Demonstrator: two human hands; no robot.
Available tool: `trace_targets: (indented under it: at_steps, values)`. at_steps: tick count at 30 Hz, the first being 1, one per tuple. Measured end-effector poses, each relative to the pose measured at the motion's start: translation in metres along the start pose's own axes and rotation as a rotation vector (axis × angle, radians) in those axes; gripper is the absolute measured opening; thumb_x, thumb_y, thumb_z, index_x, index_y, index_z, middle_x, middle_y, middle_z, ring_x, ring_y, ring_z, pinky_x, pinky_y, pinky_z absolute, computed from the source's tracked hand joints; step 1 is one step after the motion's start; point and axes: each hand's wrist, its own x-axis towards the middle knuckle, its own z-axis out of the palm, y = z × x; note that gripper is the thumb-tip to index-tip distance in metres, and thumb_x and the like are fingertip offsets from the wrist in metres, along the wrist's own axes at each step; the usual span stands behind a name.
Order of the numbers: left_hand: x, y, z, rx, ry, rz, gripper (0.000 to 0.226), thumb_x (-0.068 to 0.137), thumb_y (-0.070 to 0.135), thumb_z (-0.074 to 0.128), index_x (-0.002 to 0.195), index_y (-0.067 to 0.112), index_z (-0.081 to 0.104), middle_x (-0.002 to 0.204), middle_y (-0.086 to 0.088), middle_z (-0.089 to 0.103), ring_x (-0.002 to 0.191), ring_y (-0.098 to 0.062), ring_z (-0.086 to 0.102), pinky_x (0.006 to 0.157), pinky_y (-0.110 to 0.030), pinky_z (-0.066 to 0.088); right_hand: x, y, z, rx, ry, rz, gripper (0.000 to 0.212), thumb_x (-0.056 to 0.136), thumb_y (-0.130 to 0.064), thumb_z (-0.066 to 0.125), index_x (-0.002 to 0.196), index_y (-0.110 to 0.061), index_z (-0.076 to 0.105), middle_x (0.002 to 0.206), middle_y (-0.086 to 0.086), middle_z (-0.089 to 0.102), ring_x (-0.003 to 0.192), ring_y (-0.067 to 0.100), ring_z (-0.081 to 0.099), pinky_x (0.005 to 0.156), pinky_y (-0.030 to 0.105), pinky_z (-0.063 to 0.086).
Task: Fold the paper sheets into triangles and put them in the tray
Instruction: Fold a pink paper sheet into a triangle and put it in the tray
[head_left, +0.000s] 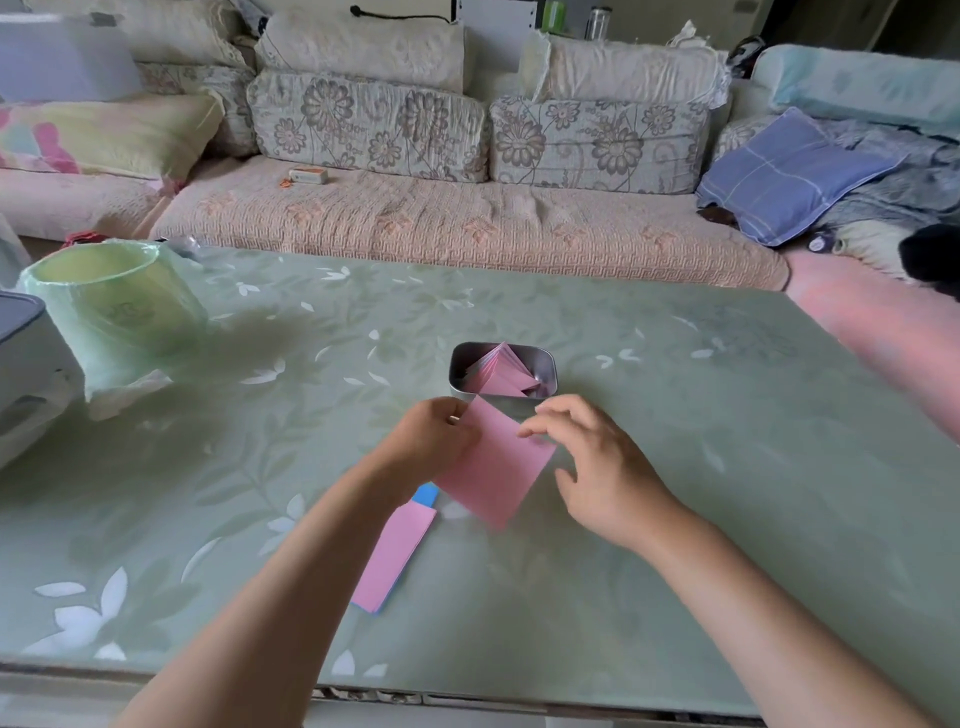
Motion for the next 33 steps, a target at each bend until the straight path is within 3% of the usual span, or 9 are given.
trace_targets:
  at_steps: [2,6,13,15,17,20,25,28,33]
  values:
    - [0.001,0.002,0.002,-0.046,-0.034,-0.046,0.014,0.094,0.014,0.058,0.101,0.02,0.069,0.088,-0.003,0.069,0.072,-0.017,0.06,0.06,-0.023,0.045,0.002,0.003,-0.002,-0.036,-0.032,-0.039,0.056,0.07,0.004,0.068,0.114,-0.031,0.068,0.134,-0.008,0.049,0.114,0.009,0.047,0.101,0.024,0.036]
    - [0.0,0.0,0.005,-0.058,-0.065,-0.067,0.016,0.095,0.015,0.059,0.106,0.019,0.07,0.095,-0.005,0.071,0.077,-0.018,0.062,0.063,-0.023,0.045,0.001,0.008,-0.004,0.055,-0.034,-0.051,0.026,0.074,-0.014,0.081,0.092,-0.031,0.076,0.128,-0.011,0.056,0.11,0.01,0.05,0.102,0.032,0.04]
    - [-0.004,-0.002,0.014,-0.044,-0.051,0.035,0.016,0.094,0.02,0.06,0.088,0.023,0.074,0.065,0.008,0.065,0.053,-0.007,0.055,0.053,-0.019,0.045,-0.002,0.011,-0.001,0.27,-0.03,0.106,0.009,0.078,-0.034,0.084,0.075,-0.032,0.076,0.118,-0.018,0.063,0.108,-0.001,0.057,0.095,0.017,0.04]
    - [-0.006,0.0,0.015,-0.067,-0.068,0.041,0.016,0.093,0.023,0.06,0.09,0.023,0.076,0.072,0.003,0.072,0.06,-0.008,0.061,0.062,-0.023,0.053,-0.001,0.012,-0.001,0.389,-0.037,0.245,0.011,0.081,-0.033,0.081,0.073,-0.029,0.076,0.115,-0.018,0.067,0.104,-0.005,0.061,0.091,0.014,0.041]
    - [-0.008,0.002,0.016,-0.093,-0.113,0.04,0.017,0.093,0.026,0.06,0.091,0.023,0.076,0.079,-0.004,0.076,0.069,-0.013,0.068,0.078,-0.029,0.058,0.001,0.014,-0.001,0.51,-0.033,0.361,0.015,0.083,-0.029,0.08,0.07,-0.025,0.076,0.103,-0.014,0.074,0.084,-0.004,0.065,0.079,0.016,0.045]
    - [-0.011,0.004,0.017,-0.152,-0.166,0.049,0.023,0.097,0.028,0.055,0.094,0.019,0.076,0.082,-0.012,0.075,0.074,-0.018,0.069,0.083,-0.036,0.058,0.002,0.015,-0.003,0.571,-0.017,0.457,0.018,0.084,-0.031,0.079,0.069,-0.023,0.075,0.072,-0.013,0.072,0.058,0.006,0.052,0.057,0.021,0.039]
    - [-0.014,0.005,0.019,-0.185,-0.211,0.094,0.023,0.093,0.041,0.063,0.099,0.022,0.075,0.088,-0.003,0.076,0.08,-0.018,0.072,0.074,-0.031,0.059,0.003,0.014,-0.003,0.606,-0.011,0.498,0.013,0.084,-0.032,0.078,0.074,-0.024,0.076,0.072,0.001,0.074,0.071,0.021,0.066,0.069,0.031,0.047]
    - [-0.014,0.003,0.025,-0.083,-0.089,0.135,0.006,0.085,0.033,0.073,0.087,0.027,0.075,0.076,0.011,0.072,0.069,-0.004,0.064,0.061,-0.015,0.052,0.003,0.013,-0.002,0.609,-0.011,0.495,0.012,0.082,-0.026,0.079,0.072,-0.021,0.076,0.07,0.004,0.073,0.064,0.014,0.061,0.065,0.029,0.046]
    - [-0.013,0.004,0.029,-0.092,-0.036,0.112,0.005,0.087,0.024,0.073,0.086,0.029,0.075,0.08,0.009,0.076,0.068,-0.011,0.066,0.067,-0.04,0.058,0.003,0.01,-0.002,0.668,0.017,0.488,0.009,0.085,-0.02,0.078,0.08,-0.015,0.072,0.073,0.008,0.073,0.063,0.013,0.064,0.06,0.02,0.046]
